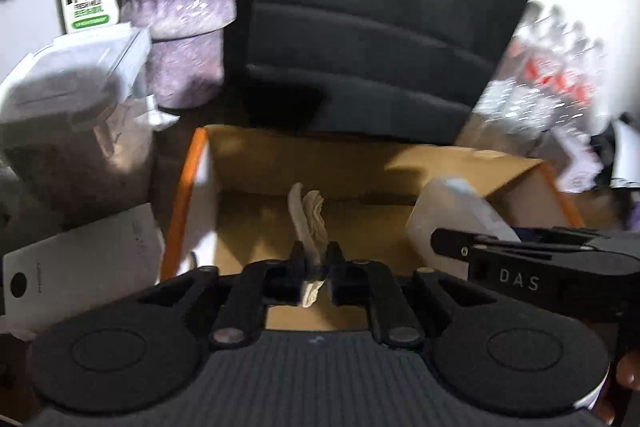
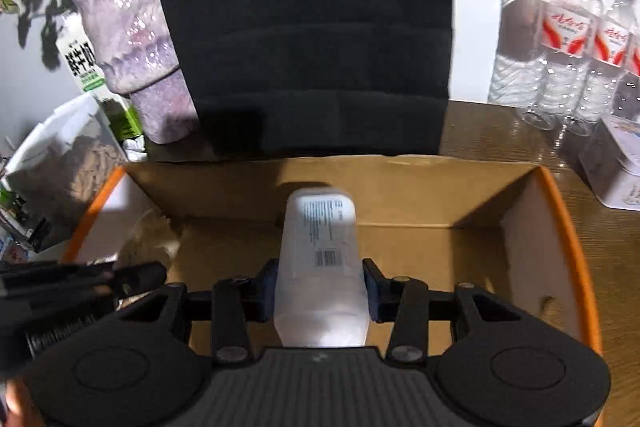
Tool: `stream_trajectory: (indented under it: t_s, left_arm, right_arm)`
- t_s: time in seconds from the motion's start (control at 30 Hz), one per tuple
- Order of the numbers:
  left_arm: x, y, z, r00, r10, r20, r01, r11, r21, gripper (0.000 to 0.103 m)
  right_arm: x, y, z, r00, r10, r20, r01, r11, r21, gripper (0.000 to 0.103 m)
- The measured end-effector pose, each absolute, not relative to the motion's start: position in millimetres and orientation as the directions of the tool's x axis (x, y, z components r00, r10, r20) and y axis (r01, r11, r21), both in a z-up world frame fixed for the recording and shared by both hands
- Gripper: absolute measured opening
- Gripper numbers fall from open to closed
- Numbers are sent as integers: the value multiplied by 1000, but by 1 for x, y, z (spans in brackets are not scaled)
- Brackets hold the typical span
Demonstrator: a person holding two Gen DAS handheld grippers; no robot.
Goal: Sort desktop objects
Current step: 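Carry the tissue and container into the cardboard box and open both tools, then withdraw both tools from the box back over the table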
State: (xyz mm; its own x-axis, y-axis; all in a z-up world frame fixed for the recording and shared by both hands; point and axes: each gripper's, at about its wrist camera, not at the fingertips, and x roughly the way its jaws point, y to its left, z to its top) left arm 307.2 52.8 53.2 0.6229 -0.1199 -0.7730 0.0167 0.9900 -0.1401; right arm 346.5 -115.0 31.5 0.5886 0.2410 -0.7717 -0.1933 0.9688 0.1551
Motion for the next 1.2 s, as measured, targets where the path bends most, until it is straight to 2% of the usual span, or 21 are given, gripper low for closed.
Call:
stream_trajectory:
  t_s: [0.03,0.07,0.1,0.17,0.23,0.3,0.33,0.37,0.43,0.47,0.57,0.7,0.83,0.93,1.07,1.2]
  left_arm:
    - [308,52,50,619,-116,-777,23,991,-130,27]
    - [310,52,47,619,-116,-777,29,992,-124,43]
    - [309,53,47,623,-112,-774,27,992,-122,49]
    - [306,54,49,631,-92,-771,3,993,-116,54]
    - [301,60,58,637,-104,-764,-9,990,-142,63]
    - [290,65,74,658,-117,-744,-15,986,-169,79]
    - [283,67,84,673,-118,-730,-14,985,-172,81]
    - [278,68,92,688,-119,-716,-7,985,-170,83]
    - [257,69,115,709,-124,-694,15,987,-161,92]
    - [247,69,124,718,-128,-684,19,986,-165,103]
    - [202,71,150,756,-152,-637,33,980,-194,103]
    - [144,65,167,765,-163,-623,65,982,-176,103]
    - [77,57,165,793,-194,-577,125,979,-158,103]
    - [19,53,152,839,-202,-505,176,979,-99,103]
    - [-43,51,114,891,-108,-442,103,994,-35,103]
    - [-74,55,73,889,-1,-457,-26,998,-52,103]
  right_arm:
    - [349,-113,29,579,242,-778,-190,969,160,44]
    - [351,-109,27,567,252,-784,-199,966,167,45]
    - [354,-108,26,558,252,-791,-201,965,166,44]
    - [354,-112,32,553,260,-791,-192,964,183,50]
    - [348,-119,44,557,275,-784,-194,961,199,63]
    - [331,-130,64,592,302,-747,-221,953,209,71]
    - [321,-137,74,608,299,-735,-221,954,205,76]
    - [311,-142,83,624,293,-725,-222,955,196,77]
    - [287,-152,99,647,297,-702,-242,953,180,80]
    - [272,-158,106,657,296,-694,-249,953,171,81]
    - [225,-176,121,686,310,-658,-282,947,151,84]
    - [157,-195,130,719,327,-613,-322,939,124,87]
    - [92,-204,123,759,309,-572,-333,941,66,93]
    - [42,-211,104,802,287,-524,-328,945,15,100]
    - [-14,-214,66,832,278,-480,-318,948,-2,102]
    - [-57,-216,32,838,328,-436,-353,935,25,102]
